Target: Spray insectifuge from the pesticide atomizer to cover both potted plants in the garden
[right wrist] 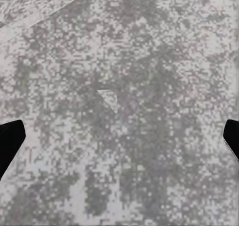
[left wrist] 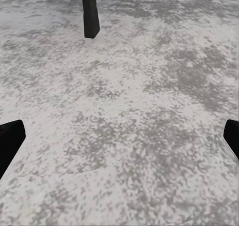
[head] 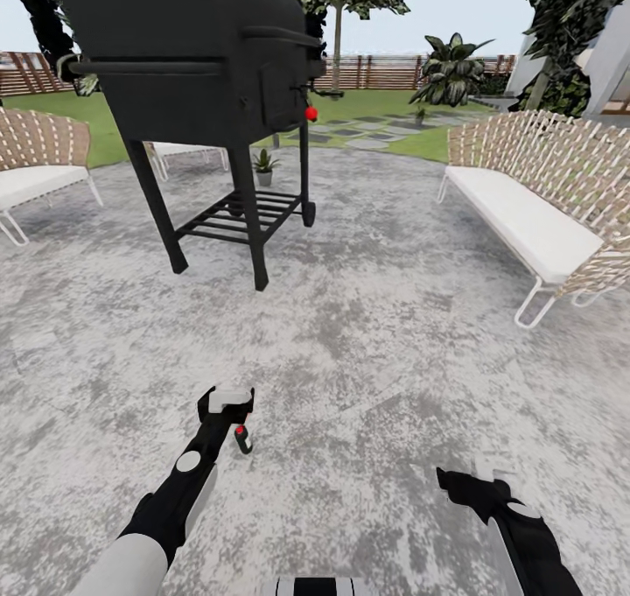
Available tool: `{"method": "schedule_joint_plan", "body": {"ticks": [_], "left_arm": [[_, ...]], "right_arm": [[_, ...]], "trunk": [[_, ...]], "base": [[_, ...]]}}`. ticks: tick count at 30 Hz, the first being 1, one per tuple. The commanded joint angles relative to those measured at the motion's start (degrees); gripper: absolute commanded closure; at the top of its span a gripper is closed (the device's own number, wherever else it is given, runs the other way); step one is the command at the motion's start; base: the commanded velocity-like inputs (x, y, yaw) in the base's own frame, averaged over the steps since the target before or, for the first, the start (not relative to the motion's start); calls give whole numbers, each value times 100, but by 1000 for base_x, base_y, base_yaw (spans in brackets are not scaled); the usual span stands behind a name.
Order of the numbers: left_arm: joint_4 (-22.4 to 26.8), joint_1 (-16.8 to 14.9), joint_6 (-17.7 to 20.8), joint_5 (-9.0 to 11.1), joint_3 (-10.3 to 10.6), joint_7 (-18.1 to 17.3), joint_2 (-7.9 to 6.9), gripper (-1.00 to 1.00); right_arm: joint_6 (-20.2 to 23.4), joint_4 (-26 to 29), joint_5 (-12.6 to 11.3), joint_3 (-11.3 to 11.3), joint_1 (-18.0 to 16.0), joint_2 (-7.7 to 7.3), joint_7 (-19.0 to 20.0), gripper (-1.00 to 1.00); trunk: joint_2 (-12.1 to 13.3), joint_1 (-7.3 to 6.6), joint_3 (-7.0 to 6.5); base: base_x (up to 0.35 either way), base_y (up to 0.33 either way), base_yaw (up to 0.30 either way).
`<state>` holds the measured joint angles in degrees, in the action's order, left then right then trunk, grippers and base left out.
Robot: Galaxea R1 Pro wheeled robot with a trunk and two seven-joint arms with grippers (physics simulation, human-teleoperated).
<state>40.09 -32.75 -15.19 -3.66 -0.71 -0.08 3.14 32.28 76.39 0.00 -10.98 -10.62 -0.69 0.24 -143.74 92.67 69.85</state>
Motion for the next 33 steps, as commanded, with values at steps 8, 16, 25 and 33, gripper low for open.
{"method": "schedule_joint_plan", "body": {"ticks": [8, 16, 25, 33], "left_arm": [[-1, -3, -17, -38, -8, -1, 2, -100], [-6, -3, -19, -30, -8, -1, 2, -100], [-5, -3, -19, -29, -4, -1, 5, -100], [-4, -3, -19, -29, -1, -1, 7, -100]], "right_arm": [[29, 6, 0, -1, -2, -1, 3, -100], [33, 6, 0, -7, -2, -1, 3, -100], [33, 6, 0, -10, -2, -1, 3, -100], [31, 0, 0, -10, -2, -1, 3, -100]], "trunk": [[-2, 1, 37], [-4, 6, 112], [-8, 14, 258], [-19, 34, 507]], "base": [[41, -26, 114], [1, -1, 6], [0, 0, 0], [0, 0, 0]]}}
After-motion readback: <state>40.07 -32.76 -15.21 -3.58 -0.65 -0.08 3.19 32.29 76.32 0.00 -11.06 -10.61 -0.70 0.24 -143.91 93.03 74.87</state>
